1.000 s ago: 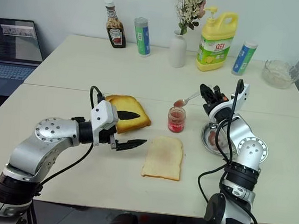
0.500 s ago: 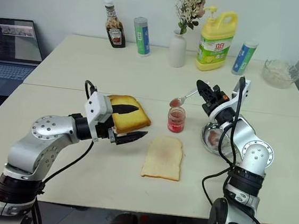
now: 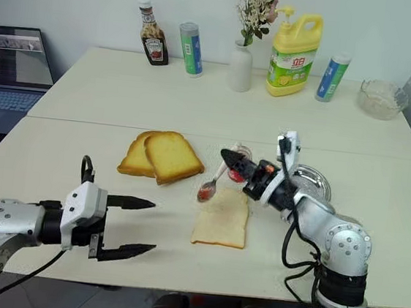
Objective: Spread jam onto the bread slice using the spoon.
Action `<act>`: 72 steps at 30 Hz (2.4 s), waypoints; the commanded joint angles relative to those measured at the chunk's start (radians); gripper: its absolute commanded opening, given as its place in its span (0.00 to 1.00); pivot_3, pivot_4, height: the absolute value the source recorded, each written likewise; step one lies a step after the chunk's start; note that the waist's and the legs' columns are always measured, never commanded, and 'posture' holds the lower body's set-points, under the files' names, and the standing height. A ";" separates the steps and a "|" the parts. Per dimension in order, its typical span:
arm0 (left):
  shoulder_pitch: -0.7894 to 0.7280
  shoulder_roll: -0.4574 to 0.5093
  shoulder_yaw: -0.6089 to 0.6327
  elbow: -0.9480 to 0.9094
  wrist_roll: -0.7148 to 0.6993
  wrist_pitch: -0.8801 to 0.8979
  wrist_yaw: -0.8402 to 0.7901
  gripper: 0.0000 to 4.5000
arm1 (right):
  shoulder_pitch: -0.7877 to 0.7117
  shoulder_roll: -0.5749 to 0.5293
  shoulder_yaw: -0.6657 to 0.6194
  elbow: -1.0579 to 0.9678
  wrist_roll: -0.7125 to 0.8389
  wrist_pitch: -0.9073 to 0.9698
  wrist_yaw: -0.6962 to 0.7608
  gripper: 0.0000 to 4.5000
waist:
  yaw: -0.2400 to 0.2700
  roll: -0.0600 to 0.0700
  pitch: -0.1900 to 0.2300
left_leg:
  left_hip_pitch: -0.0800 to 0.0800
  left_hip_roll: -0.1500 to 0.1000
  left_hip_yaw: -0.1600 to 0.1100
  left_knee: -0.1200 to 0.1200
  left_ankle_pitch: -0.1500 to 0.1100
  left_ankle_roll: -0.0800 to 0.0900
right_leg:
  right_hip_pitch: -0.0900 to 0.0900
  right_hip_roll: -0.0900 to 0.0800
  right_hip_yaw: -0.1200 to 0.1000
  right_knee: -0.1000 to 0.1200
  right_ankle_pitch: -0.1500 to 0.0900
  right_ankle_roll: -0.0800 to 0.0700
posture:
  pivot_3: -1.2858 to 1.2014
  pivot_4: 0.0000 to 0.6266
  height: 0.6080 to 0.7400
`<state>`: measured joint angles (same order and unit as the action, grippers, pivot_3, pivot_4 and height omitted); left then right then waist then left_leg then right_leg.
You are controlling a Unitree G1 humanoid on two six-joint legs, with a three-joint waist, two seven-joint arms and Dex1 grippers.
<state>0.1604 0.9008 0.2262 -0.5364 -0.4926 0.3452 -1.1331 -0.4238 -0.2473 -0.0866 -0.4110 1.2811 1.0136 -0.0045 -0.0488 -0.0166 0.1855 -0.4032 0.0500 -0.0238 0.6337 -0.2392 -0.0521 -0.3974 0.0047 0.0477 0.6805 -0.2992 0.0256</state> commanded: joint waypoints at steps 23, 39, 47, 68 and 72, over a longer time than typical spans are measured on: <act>-0.024 -0.054 -0.078 -0.030 0.043 -0.079 0.077 1.00 | 0.115 -0.159 0.343 -0.171 -0.803 -0.559 0.521 0.01 | 0.007 -0.001 0.000 | 0.000 0.001 0.000 0.000 0.000 0.000 | -0.001 0.001 0.000 0.001 0.000 -0.002 | 0.52 0.24 1.00; -0.001 -0.057 -0.064 -0.032 0.051 -0.089 0.079 1.00 | 0.090 -0.190 0.282 -0.188 -0.815 -0.576 0.607 0.01 | 0.009 -0.001 0.000 | 0.002 0.000 -0.001 0.000 0.000 0.000 | 0.002 0.001 -0.001 0.001 0.002 -0.004 | 0.52 0.24 1.00; 0.003 -0.055 -0.066 -0.037 0.054 -0.092 0.084 1.00 | 0.087 -0.181 0.265 -0.180 -0.806 -0.565 0.617 0.01 | 0.010 -0.001 0.000 | 0.003 0.000 -0.001 0.000 0.000 0.000 | 0.003 0.001 -0.001 0.001 0.002 -0.004 | 0.52 0.24 1.00; -0.043 -0.074 -0.098 -0.014 0.069 -0.111 0.105 1.00 | 0.183 0.045 -0.003 -0.146 -0.321 -0.178 0.244 0.01 | 0.016 -0.002 -0.001 | 0.003 0.000 -0.001 0.000 0.000 0.000 | 0.003 0.001 -0.001 0.002 0.002 -0.005 | 0.52 0.24 1.00; -0.078 -0.075 -0.083 -0.011 0.036 -0.096 0.098 1.00 | 0.208 0.111 -0.013 -0.083 -0.258 -0.140 0.153 0.01 | 0.015 -0.002 -0.001 | 0.003 0.000 -0.001 0.000 0.000 0.000 | 0.003 0.001 -0.001 0.002 0.002 -0.005 | 0.52 0.24 1.00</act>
<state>0.0924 0.8265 0.1211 -0.5376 -0.4315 0.2542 -1.0352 -0.2117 -0.1534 -0.0872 -0.4919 0.9782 0.8672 0.1805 -0.0336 -0.0190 0.1843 -0.3999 0.0503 -0.0245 0.6338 -0.2391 -0.0524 -0.3943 0.0056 0.0469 0.6828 -0.2971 0.0210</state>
